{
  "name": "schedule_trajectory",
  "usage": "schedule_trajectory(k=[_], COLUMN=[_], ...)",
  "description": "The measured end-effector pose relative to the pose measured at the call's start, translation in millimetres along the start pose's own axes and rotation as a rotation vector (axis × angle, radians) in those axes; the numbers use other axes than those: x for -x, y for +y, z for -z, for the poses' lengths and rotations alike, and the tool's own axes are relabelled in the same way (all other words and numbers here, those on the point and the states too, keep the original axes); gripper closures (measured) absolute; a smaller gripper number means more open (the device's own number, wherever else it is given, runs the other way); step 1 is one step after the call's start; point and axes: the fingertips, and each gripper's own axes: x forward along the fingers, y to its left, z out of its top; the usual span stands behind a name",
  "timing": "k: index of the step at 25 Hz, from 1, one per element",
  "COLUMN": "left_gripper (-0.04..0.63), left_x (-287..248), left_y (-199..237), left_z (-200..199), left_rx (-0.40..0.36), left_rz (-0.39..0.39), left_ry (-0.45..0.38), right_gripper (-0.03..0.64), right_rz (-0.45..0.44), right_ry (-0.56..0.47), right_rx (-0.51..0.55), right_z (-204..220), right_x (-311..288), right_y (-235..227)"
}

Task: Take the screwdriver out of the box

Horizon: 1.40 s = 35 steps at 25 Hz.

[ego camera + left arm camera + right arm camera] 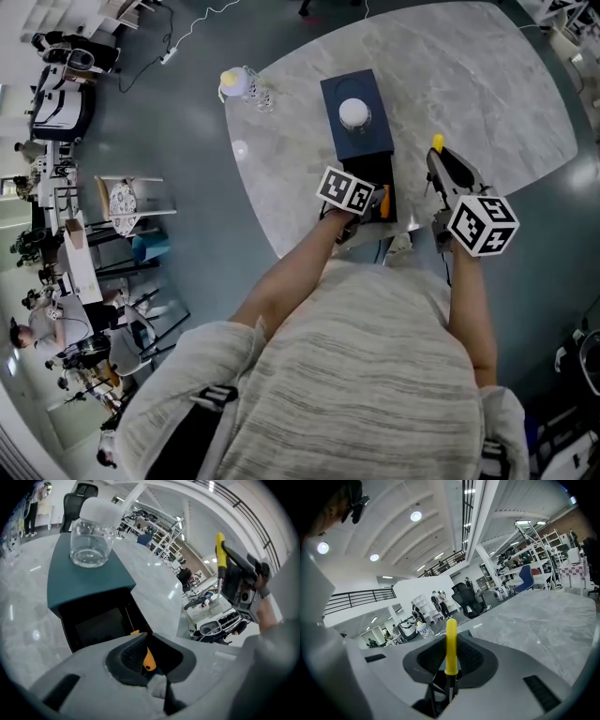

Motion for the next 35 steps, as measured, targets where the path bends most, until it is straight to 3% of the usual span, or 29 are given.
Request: schedule_trajectory(k=[7, 11, 18, 29, 35], left_gripper=[0.557, 0.456, 0.443, 0.440, 0.402], left_x=[-19.3, -29.2, -36.8, -43.7, -34.8], left_y=[7.8, 7.8, 13.0, 20.7, 27.3], left_z=[18.3, 31.3, 40.8, 48.0, 48.9], left_rx=[0.052, 0.091, 0.112, 0.286, 0.228], left_rz=[-0.029, -0.025, -0.087, -0.192, -0.246], left_ry=[0.107, 0.171, 0.243, 0.288, 0.309], right_gripper=[0.549, 0.549, 0.549, 0.549, 0.549], right_rz=[0.013, 0.016, 0.023, 0.039, 0.044], right_ry=[-0.003, -0.003, -0.004, -0.015, -0.026], right_rx=[-0.030, -0.039, -0.048, -0.072, -0.073], right_z=[1.1, 2.7, 3.9, 5.1, 2.6], right_x=[5.5, 8.7, 9.8, 13.3, 17.4], right_y=[-10.9, -14.5, -14.9, -22.6, -21.6])
